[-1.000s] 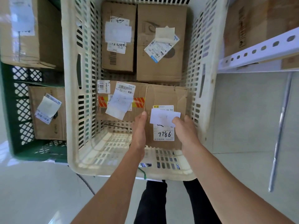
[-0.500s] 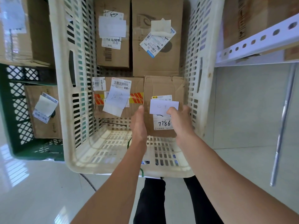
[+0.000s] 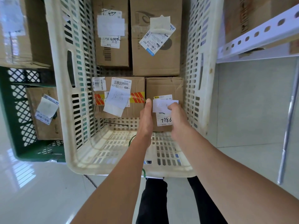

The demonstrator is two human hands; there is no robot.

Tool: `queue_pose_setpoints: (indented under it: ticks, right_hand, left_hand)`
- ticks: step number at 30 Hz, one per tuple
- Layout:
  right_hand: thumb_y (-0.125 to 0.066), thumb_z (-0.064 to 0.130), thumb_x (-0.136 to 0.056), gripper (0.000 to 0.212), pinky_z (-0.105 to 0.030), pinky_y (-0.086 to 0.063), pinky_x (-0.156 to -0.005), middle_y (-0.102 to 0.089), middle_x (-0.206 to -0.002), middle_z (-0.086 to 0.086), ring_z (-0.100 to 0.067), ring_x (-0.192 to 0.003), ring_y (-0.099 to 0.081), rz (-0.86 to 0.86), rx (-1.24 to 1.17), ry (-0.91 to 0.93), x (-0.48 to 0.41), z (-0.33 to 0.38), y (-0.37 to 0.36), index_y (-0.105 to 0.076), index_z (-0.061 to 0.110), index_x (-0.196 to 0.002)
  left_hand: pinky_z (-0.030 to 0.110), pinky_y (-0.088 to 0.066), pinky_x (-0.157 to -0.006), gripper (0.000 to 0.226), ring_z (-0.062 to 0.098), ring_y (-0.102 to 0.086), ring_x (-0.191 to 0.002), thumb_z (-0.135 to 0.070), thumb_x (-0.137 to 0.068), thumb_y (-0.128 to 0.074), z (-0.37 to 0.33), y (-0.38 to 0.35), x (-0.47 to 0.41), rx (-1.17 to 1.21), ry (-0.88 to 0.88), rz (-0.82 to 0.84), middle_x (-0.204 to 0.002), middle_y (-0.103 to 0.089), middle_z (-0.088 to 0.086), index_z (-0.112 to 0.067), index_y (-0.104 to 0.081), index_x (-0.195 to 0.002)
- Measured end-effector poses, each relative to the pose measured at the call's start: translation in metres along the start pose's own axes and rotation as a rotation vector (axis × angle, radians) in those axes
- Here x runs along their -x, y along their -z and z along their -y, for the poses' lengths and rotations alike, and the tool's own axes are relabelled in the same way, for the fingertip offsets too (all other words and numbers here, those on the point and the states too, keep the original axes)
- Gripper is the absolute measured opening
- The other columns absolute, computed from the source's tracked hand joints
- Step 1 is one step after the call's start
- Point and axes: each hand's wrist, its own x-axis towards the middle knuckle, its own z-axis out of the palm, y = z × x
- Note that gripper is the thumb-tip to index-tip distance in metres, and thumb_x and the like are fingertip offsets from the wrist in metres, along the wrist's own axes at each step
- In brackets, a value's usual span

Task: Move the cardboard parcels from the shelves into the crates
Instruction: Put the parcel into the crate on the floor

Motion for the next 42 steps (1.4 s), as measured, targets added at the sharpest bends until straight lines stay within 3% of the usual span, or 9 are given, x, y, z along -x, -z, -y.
queue_pose_setpoints:
  ticks: [3, 6, 8, 11, 15, 22, 27, 35, 42]
  right_hand:
    - [-0.044, 0.023, -0.101, 0.032, -0.041, -0.047, -0.082, -0.065, -0.136, -0.024, -0.030, -0.100, -0.063, 0.046, -0.020, 0.048, 0.007, -0.001, 0.010, -0.060, 0.008, -0.125]
    - [-0.043, 0.031, -0.104, 0.038, -0.041, -0.054, -0.090, -0.071, -0.134, -0.011, -0.029, -0.114, -0.068, 0.090, -0.027, 0.124, 0.023, 0.001, 0.019, -0.064, 0.026, -0.135]
    - [-0.046, 0.050, -0.099, 0.054, -0.047, -0.050, -0.111, -0.065, -0.146, 0.002, -0.025, -0.132, -0.063, 0.131, -0.014, 0.161, 0.045, 0.010, 0.022, -0.055, 0.036, -0.151]
    - [-0.049, 0.068, -0.090, 0.070, -0.052, -0.037, -0.124, -0.055, -0.157, 0.012, -0.016, -0.144, -0.053, 0.153, -0.016, 0.230, 0.092, 0.030, 0.027, -0.049, 0.043, -0.156]
    - [-0.049, 0.064, -0.101, 0.064, -0.046, -0.021, -0.132, -0.039, -0.167, 0.020, -0.003, -0.154, -0.034, 0.127, -0.107, 0.393, 0.176, 0.062, 0.038, -0.042, 0.041, -0.161]
    - [-0.043, 0.056, -0.109, 0.059, -0.042, -0.023, -0.132, -0.032, -0.171, 0.020, -0.002, -0.156, -0.030, 0.179, -0.207, 0.623, 0.338, 0.102, 0.074, -0.033, 0.039, -0.164]
    - [-0.042, 0.051, -0.111, 0.057, -0.038, -0.029, -0.128, -0.032, -0.171, 0.017, -0.005, -0.156, -0.032, 0.177, -0.320, 0.738, 0.433, 0.109, 0.119, -0.032, 0.035, -0.165]
    - [-0.047, 0.074, -0.089, 0.086, -0.035, -0.037, -0.121, -0.034, -0.166, 0.021, -0.003, -0.149, -0.040, 0.153, -0.317, 0.915, 0.541, 0.099, 0.239, -0.029, 0.040, -0.166]
    - [-0.041, 0.052, -0.110, 0.060, -0.040, -0.033, -0.126, -0.034, -0.170, 0.015, -0.006, -0.152, -0.039, 0.130, -0.396, 0.964, 0.568, 0.089, 0.390, -0.030, 0.036, -0.166]
  left_hand:
    - [0.046, -0.040, -0.119, 0.063, -0.006, -0.060, -0.122, -0.073, -0.108, -0.026, -0.004, 0.003, 0.006, -0.002, -0.030, -0.006, -0.145, -0.064, -0.015, -0.036, -0.063, -0.142]
    - [0.023, -0.043, -0.090, 0.060, -0.027, -0.065, -0.088, -0.065, -0.113, -0.022, -0.013, 0.007, 0.024, -0.004, -0.078, 0.049, -0.095, -0.075, -0.041, -0.061, -0.079, -0.092]
    - [0.027, -0.043, -0.102, 0.053, -0.023, -0.064, -0.106, -0.068, -0.111, -0.024, -0.027, 0.012, 0.045, -0.038, -0.106, 0.049, -0.109, -0.074, -0.039, -0.064, -0.077, -0.111]
    - [0.036, -0.033, -0.117, 0.071, 0.002, -0.047, -0.140, -0.073, -0.107, -0.027, -0.058, 0.022, 0.089, -0.017, -0.163, 0.046, -0.162, -0.051, -0.015, -0.035, -0.045, -0.164]
    - [0.022, -0.038, -0.102, 0.047, -0.026, -0.057, -0.114, -0.067, -0.111, -0.025, -0.106, 0.036, 0.163, -0.047, -0.285, 0.064, -0.131, -0.065, -0.044, -0.050, -0.055, -0.143]
    - [0.048, -0.032, -0.124, 0.085, 0.018, -0.031, -0.161, -0.083, -0.097, -0.036, -0.181, 0.046, 0.311, -0.123, -0.445, 0.101, -0.174, -0.035, -0.007, -0.036, -0.038, -0.167]
    - [0.044, -0.038, -0.120, 0.061, 0.012, -0.046, -0.150, -0.076, -0.099, -0.045, -0.203, 0.036, 0.401, -0.063, -0.567, 0.107, -0.155, -0.056, -0.016, -0.042, -0.057, -0.147]
    - [0.050, -0.043, -0.120, 0.092, 0.000, -0.053, -0.139, -0.091, -0.070, -0.050, -0.199, -0.040, 0.528, -0.108, -0.671, 0.161, -0.150, -0.061, -0.015, -0.040, -0.061, -0.145]
    - [0.044, -0.045, -0.111, 0.094, 0.006, -0.053, -0.140, -0.088, -0.069, -0.050, -0.173, -0.167, 0.596, -0.154, -0.752, 0.241, -0.148, -0.060, -0.017, -0.035, -0.060, -0.147]
